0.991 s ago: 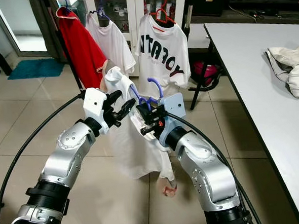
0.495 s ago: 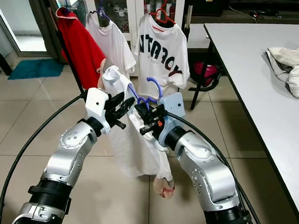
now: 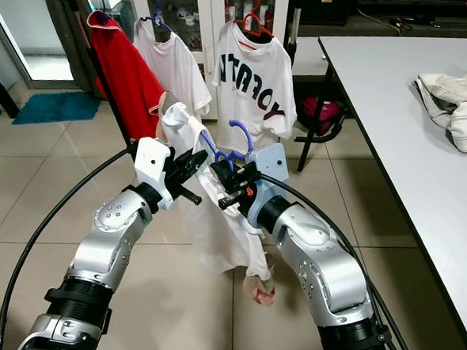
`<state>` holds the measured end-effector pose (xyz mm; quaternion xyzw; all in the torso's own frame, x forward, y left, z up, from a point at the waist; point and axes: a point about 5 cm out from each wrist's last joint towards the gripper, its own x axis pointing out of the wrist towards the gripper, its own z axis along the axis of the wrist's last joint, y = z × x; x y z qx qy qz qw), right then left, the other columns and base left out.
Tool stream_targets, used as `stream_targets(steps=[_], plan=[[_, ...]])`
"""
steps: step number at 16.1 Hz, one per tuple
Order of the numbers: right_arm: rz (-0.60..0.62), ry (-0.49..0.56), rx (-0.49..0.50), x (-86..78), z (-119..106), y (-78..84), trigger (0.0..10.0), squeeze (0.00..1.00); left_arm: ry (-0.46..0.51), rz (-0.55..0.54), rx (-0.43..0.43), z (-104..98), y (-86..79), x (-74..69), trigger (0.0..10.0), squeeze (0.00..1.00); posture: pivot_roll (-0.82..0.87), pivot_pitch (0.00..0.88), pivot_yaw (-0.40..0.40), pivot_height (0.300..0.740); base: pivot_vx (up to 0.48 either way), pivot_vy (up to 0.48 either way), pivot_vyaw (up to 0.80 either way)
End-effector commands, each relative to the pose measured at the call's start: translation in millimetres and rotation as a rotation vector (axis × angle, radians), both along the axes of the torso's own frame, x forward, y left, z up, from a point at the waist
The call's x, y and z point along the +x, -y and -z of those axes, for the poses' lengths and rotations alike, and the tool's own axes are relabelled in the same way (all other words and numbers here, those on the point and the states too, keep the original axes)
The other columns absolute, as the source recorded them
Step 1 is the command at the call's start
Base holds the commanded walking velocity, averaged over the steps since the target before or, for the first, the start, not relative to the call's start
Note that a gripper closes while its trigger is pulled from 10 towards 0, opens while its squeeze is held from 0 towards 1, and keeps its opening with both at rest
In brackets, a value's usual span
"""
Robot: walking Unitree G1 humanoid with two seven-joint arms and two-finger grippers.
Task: Hang hanger
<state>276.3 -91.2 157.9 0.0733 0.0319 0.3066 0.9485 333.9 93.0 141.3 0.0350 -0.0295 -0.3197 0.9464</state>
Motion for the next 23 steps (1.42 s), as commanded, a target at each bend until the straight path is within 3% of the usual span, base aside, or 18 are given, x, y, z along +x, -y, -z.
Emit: stream_targets(steps=[1,3,6,9,11,12,14,16,19,21,23], plan=[[0.003,0.051,0.013,3.6,-10,1.0,0.0,0.0,0.024,-0.028,-0.006,-6,-3.1,4.3,0.0,0.0,-0.2,0.0,0.013,0.74,0.0,0.0,0.0],[0.011,0.043,-0.004,5.0,-8,1.9,0.0,0.0,0.043,-0.054,-0.012,-10,-6.2,7.0,0.0,0.0,-0.2,0.0,0.011,0.74,0.0,0.0,0.0],[0.056,-0.039,-0.199,10.1,14,17.9,0.0,0.0,0.134,-0.047,-0.063,-29,-11.4,4.6,0.0,0.0,-0.19,0.0,0.009,0.74,0.0,0.0,0.0],[0.012,-0.107,-0.365,6.2,32,37.6,0.0,0.0,0.211,-0.107,-0.109,-56,-37.6,7.6,0.0,0.0,-0.18,0.0,0.006,0.74,0.0,0.0,0.0],[-0.06,-0.08,-0.354,1.4,27,45.3,0.0,0.0,0.218,-0.248,-0.021,-66,-68.3,20.0,0.0,0.0,-0.18,0.0,0.006,0.74,0.0,0.0,0.0],[-0.074,-0.069,-0.343,0.4,24,46.6,0.0,0.0,0.213,-0.286,-0.004,-67,-75.5,22.8,0.0,0.0,-0.18,0.0,0.006,0.74,0.0,0.0,0.0],[-0.205,-0.001,-0.281,-11.5,5,52.7,0.0,0.0,0.192,-0.49,0.131,-76,-120.5,38.8,0.0,0.0,-0.18,0.0,0.011,0.74,0.0,0.0,0.0],[-0.293,0.014,-0.236,-21.9,-5,55.6,0.0,0.0,0.182,-0.583,0.237,-83,-144.9,47.6,0.0,0.0,-0.18,0.0,0.012,0.74,0.0,0.0,0.0],[-0.375,0.01,-0.178,-31.2,-10,52.5,0.0,0.0,0.126,-0.588,0.259,-76,-148.0,55.9,0.0,0.0,-0.18,0.0,0.014,0.74,0.0,0.0,0.0],[-0.407,0.0,-0.164,-35.1,-10,47.9,0.0,0.0,0.113,-0.529,0.212,-69,-131.4,59.4,0.0,0.0,-0.18,0.0,0.014,0.74,0.0,0.0,0.0],[-0.384,0.011,-0.057,-32.9,-15,44.7,0.0,0.0,0.069,-0.45,0.192,-54,-112.9,60.0,0.0,0.0,-0.18,0.0,0.013,0.74,0.0,0.0,0.0]])
